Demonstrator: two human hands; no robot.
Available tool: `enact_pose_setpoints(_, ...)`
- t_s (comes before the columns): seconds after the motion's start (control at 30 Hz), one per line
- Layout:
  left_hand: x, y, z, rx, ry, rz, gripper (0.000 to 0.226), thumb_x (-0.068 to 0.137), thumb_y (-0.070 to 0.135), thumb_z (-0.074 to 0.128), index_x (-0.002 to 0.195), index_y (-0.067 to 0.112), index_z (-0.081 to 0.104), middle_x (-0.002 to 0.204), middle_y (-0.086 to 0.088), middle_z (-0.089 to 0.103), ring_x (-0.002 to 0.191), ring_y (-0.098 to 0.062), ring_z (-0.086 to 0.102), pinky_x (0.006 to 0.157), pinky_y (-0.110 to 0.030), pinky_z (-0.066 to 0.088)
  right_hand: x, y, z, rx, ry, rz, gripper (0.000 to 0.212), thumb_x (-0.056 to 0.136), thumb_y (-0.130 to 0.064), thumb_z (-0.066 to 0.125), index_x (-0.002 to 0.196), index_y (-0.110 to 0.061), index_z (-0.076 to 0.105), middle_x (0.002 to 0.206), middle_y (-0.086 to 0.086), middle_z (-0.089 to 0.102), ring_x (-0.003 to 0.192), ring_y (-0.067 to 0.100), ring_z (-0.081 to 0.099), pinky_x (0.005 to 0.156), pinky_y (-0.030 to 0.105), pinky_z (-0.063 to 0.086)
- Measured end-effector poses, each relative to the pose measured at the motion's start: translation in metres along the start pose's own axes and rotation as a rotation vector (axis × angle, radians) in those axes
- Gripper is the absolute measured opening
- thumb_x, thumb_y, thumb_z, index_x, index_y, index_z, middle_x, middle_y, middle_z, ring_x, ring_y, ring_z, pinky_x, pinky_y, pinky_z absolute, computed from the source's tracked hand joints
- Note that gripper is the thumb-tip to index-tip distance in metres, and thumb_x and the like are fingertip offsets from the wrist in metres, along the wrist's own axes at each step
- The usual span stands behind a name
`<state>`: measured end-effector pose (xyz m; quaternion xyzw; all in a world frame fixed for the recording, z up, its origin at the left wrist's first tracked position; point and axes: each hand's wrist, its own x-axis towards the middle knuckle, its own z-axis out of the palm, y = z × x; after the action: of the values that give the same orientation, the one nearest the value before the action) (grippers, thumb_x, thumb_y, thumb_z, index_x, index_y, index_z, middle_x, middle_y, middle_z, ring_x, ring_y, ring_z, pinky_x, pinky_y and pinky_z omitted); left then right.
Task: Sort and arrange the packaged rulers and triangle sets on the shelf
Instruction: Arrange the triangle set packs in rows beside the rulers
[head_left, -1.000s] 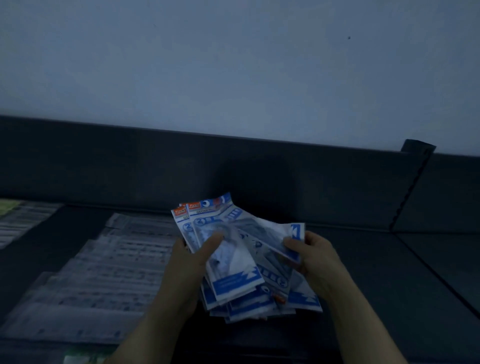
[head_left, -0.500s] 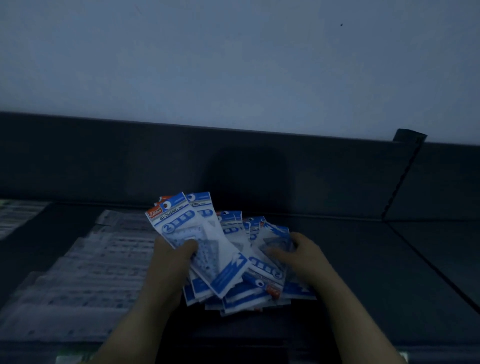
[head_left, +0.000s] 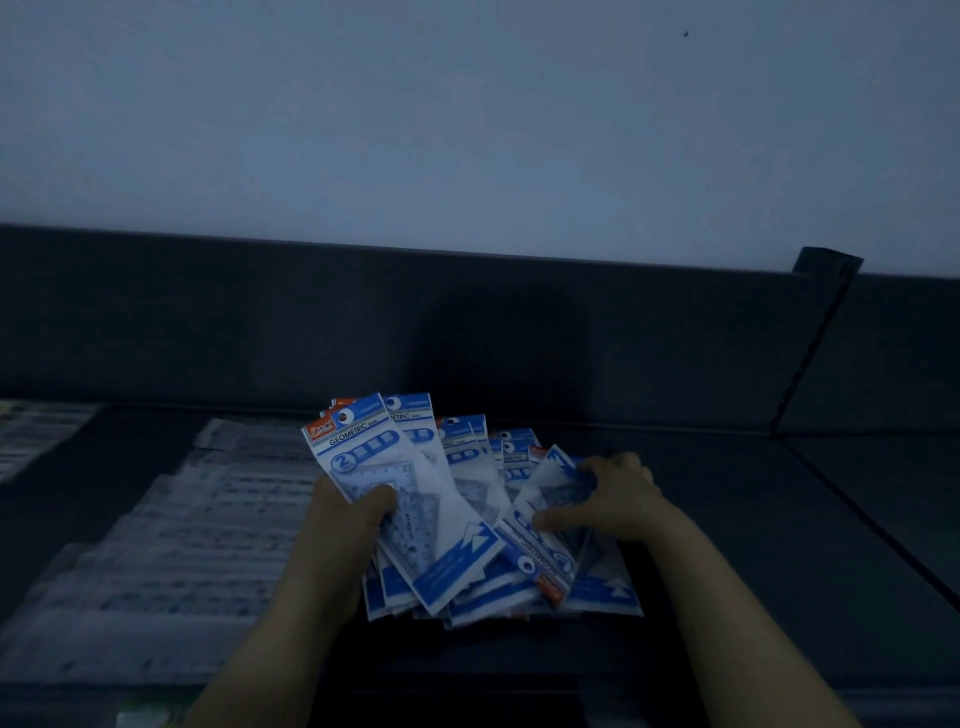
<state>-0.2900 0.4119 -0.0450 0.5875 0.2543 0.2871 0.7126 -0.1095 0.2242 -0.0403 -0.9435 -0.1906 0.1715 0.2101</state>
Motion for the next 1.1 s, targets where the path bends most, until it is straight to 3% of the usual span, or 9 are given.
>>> enact_pose_setpoints(0.07, 0.000, 0.000, 0.001, 0.003, -0.003, -0.005, 0.040, 0.083, -0.015, 0.044, 0.109, 0.010, 0.060, 0.097, -0.009, 0.071, 0.085, -0.024, 0.069, 0.061, -0.031, 0.055, 0.000, 0.001, -0.003, -0.009, -0.001, 0.002, 0.122, 0.044, -0.070, 0.079, 0.145, -0.025, 0.028, 0.145, 0.003, 0.024, 0.134, 0.026, 0.023, 0.108, 0.040, 0.032)
enact_pose_setpoints(0.2, 0.000, -0.002, 0.004, 0.014, -0.017, -0.031, 0.038, 0.084, -0.013, 0.045, 0.103, 0.016, 0.062, 0.097, -0.010, 0.072, 0.089, -0.029, 0.068, 0.074, -0.040, 0.055, 0.000, 0.008, -0.008, 0.015, -0.046, 0.059, 0.135, 0.034, -0.072, 0.081, 0.146, -0.026, 0.022, 0.147, 0.003, 0.023, 0.136, 0.026, 0.025, 0.107, 0.043, 0.036)
enact_pose_setpoints(0.37, 0.000, -0.003, 0.007, 0.028, -0.038, -0.050, 0.038, 0.086, -0.012, 0.045, 0.113, 0.010, 0.059, 0.104, -0.013, 0.070, 0.094, -0.031, 0.066, 0.079, -0.042, 0.054, -0.001, 0.015, -0.015, -0.004, -0.037, 0.104, 0.133, 0.039, -0.071, 0.081, 0.146, -0.016, 0.025, 0.147, 0.006, 0.020, 0.134, 0.027, 0.030, 0.105, 0.039, 0.040)
enact_pose_setpoints(0.47, 0.002, -0.003, 0.008, 0.033, -0.031, -0.059, 0.037, 0.085, -0.013, 0.045, 0.108, 0.013, 0.059, 0.103, -0.014, 0.070, 0.093, -0.032, 0.066, 0.081, -0.044, 0.054, -0.003, 0.021, -0.016, 0.068, -0.017, 0.124, 0.126, 0.035, -0.068, 0.084, 0.139, -0.016, 0.032, 0.141, 0.005, 0.034, 0.128, 0.024, 0.038, 0.100, 0.038, 0.044)
enact_pose_setpoints(0.53, 0.001, -0.002, 0.009, 0.032, -0.034, -0.060, 0.036, 0.085, -0.013, 0.046, 0.102, 0.016, 0.059, 0.101, -0.013, 0.069, 0.091, -0.030, 0.066, 0.077, -0.039, 0.054, -0.006, 0.027, -0.019, 0.177, -0.003, 0.131, 0.117, 0.028, -0.065, 0.085, 0.125, -0.019, 0.039, 0.128, 0.004, 0.047, 0.113, 0.021, 0.050, 0.086, 0.035, 0.050)
enact_pose_setpoints(0.67, 0.000, 0.000, 0.011, 0.021, -0.050, -0.060, 0.034, 0.086, -0.012, 0.046, 0.107, 0.013, 0.058, 0.097, -0.010, 0.069, 0.088, -0.027, 0.066, 0.070, -0.035, 0.053, -0.013, 0.036, -0.025, 0.306, 0.033, 0.096, 0.066, 0.052, -0.057, 0.084, 0.096, -0.014, 0.063, 0.097, 0.002, 0.068, 0.086, 0.016, 0.065, 0.062, 0.029, 0.052)
enact_pose_setpoints(0.8, -0.002, 0.001, 0.014, 0.014, -0.041, -0.035, 0.036, 0.086, -0.014, 0.045, 0.097, 0.017, 0.060, 0.091, -0.006, 0.070, 0.081, -0.021, 0.066, 0.063, -0.031, 0.051, -0.014, 0.043, -0.021, 0.281, 0.039, 0.037, 0.030, 0.066, -0.033, 0.084, 0.072, -0.010, 0.067, 0.072, 0.001, 0.065, 0.064, 0.008, 0.059, 0.052, 0.018, 0.043)
enact_pose_setpoints(1.0, -0.002, 0.001, 0.015, -0.001, -0.045, -0.035, 0.036, 0.086, -0.015, 0.044, 0.103, 0.014, 0.059, 0.094, -0.006, 0.068, 0.084, -0.021, 0.065, 0.064, -0.030, 0.050, -0.018, 0.045, -0.027, 0.349, 0.128, -0.065, 0.019, 0.086, -0.022, 0.069, 0.075, -0.007, 0.066, 0.065, 0.002, 0.058, 0.052, 0.006, 0.047, 0.043, 0.010, 0.037)
enact_pose_setpoints(1.1, -0.002, 0.001, 0.014, 0.004, -0.050, -0.028, 0.037, 0.086, -0.015, 0.044, 0.101, 0.014, 0.060, 0.095, -0.007, 0.069, 0.085, -0.023, 0.065, 0.066, -0.031, 0.050, -0.019, 0.047, -0.027, 0.440, 0.225, -0.059, 0.023, 0.092, -0.029, 0.059, 0.082, -0.008, 0.062, 0.072, 0.005, 0.059, 0.060, 0.012, 0.050, 0.052, 0.020, 0.039)
